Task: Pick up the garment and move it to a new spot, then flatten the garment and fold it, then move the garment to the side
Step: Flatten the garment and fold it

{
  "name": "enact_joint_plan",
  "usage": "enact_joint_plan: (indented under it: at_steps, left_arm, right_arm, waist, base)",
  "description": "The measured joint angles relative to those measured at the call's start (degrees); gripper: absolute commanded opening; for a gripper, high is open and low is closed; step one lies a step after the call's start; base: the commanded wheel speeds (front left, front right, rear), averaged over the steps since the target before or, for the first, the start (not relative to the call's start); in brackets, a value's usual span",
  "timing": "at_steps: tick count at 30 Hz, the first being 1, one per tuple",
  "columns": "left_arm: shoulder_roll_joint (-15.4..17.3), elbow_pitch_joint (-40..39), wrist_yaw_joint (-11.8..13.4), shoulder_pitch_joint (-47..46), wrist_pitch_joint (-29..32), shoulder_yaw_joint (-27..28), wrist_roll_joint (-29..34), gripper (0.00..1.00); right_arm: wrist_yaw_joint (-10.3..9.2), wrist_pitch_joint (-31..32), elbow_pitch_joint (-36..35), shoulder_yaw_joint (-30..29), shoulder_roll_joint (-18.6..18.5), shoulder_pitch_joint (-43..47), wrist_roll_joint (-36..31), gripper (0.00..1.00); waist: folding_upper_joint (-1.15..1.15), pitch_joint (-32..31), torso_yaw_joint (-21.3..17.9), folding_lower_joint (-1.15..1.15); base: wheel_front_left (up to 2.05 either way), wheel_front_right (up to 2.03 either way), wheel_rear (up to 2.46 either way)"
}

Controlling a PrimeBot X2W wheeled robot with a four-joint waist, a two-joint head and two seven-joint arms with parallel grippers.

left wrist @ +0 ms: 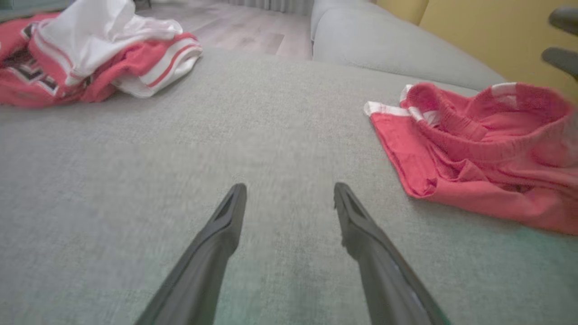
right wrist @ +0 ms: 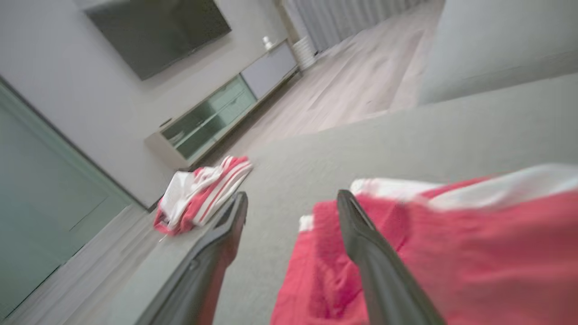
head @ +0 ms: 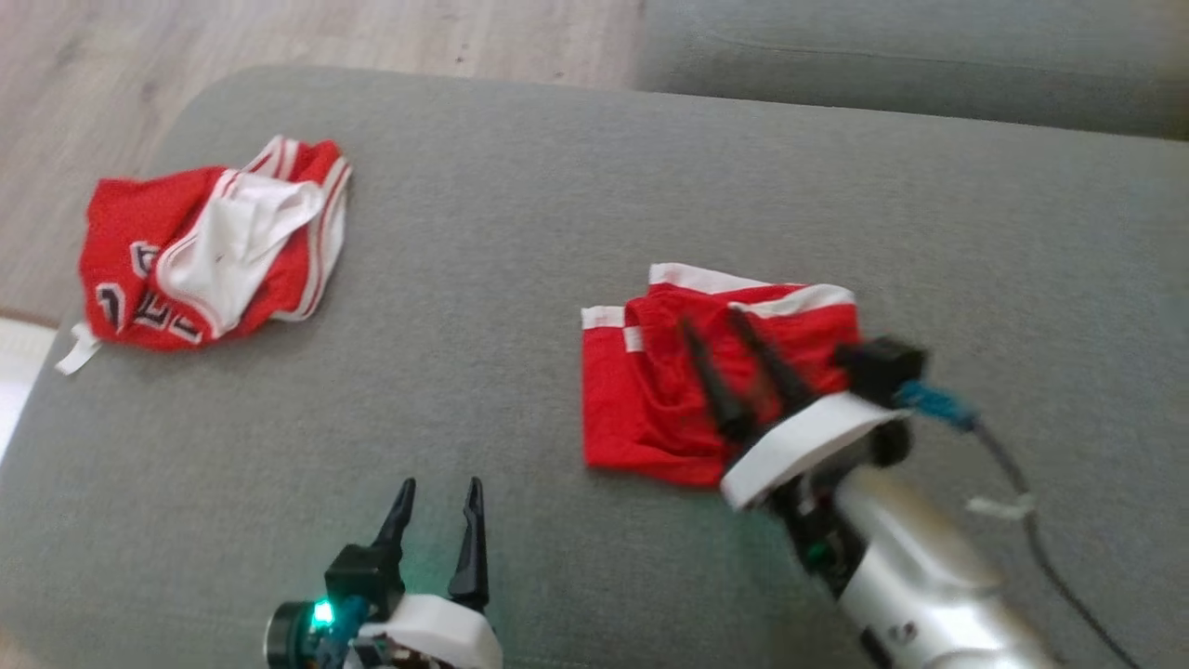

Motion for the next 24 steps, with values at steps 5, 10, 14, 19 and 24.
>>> enact_joint_plan:
  at_steps: [5, 10, 14, 19, 24]
  left_arm:
    - [0.0, -2.1, 0.5, 0.0, 0.0, 2.3, 2.2, 1.0]
    - [0.0, -3.4, 0.9, 0.3, 0.0, 5.4, 5.1, 1.0]
    - [0.0, -4.6, 0.9, 2.5, -0.1, 8.3, 7.7, 1.0]
    - [0.0, -5.7, 0.9, 6.7, -0.1, 10.8, 9.8, 1.0]
    - [0.0, -7.0, 0.9, 9.6, -0.1, 12.2, 10.4, 1.0]
  right_arm:
    - [0.0, -0.1, -4.4, -16.3, -0.4, 2.9, -11.6, 1.0]
    - [-0.01, -0.1, -6.5, -28.8, -0.2, 11.7, -21.7, 1.0]
    - [0.0, -0.1, -7.4, -33.5, 0.3, 15.9, -25.2, 1.0]
    - [0.0, -0.1, -7.9, -34.7, 0.9, 19.2, -27.5, 1.0]
    - [0.0, -0.1, -7.8, -34.9, 1.0, 22.7, -28.9, 1.0]
  waist:
    - [0.0, -1.0, -3.0, 0.0]
    - [0.0, -2.8, -5.1, 0.0]
    - [0.0, -4.1, -6.8, 0.0]
    - [0.0, -5.4, -8.5, -0.01]
    - [0.0, -6.4, -9.2, -0.01]
  base:
    - [0.0, 0.0, 0.0]
    - [0.0, 0.0, 0.0]
    - [0.0, 0.0, 0.0]
    - [0.0, 0.0, 0.0]
    - [0.0, 0.0, 0.0]
